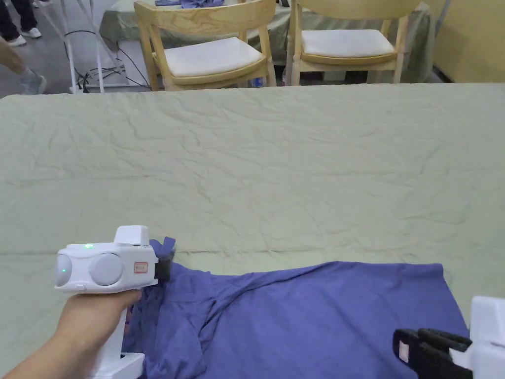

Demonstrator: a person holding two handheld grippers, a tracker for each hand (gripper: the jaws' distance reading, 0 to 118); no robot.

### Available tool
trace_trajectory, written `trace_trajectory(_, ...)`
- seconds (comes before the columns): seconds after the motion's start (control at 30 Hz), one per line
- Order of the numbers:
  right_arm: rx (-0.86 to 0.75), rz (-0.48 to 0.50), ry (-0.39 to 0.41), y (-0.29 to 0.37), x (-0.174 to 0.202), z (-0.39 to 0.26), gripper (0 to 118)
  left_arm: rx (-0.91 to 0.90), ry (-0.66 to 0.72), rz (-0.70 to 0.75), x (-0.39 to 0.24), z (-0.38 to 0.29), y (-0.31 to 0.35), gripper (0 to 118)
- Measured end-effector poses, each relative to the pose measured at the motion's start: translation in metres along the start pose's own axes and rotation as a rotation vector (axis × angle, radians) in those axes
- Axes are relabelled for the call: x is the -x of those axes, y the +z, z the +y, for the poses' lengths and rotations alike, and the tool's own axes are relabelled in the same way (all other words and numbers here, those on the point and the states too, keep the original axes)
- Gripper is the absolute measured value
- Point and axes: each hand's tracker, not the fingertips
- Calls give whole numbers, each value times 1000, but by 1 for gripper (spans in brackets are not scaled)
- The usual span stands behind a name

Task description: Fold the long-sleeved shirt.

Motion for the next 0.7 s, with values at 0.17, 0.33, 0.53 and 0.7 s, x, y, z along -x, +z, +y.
trace_trajectory(0.17, 88, -51, -7, -79, -39, 76, 118, -73, -7, 10, 1, 6, 21, 8)
trace_trajectory(0.33, 126, -274, 81, -141, -77, 124, 114, -135, -75, -18, -3, 2, 47, 8)
trace_trajectory(0.53, 363, -284, -223, -199, -116, 120, 82, -169, -133, -52, 5, -6, 47, 8)
trace_trajectory(0.7, 265, -246, -76, -173, -99, 120, 6, -167, -121, -71, 11, -11, 53, 8)
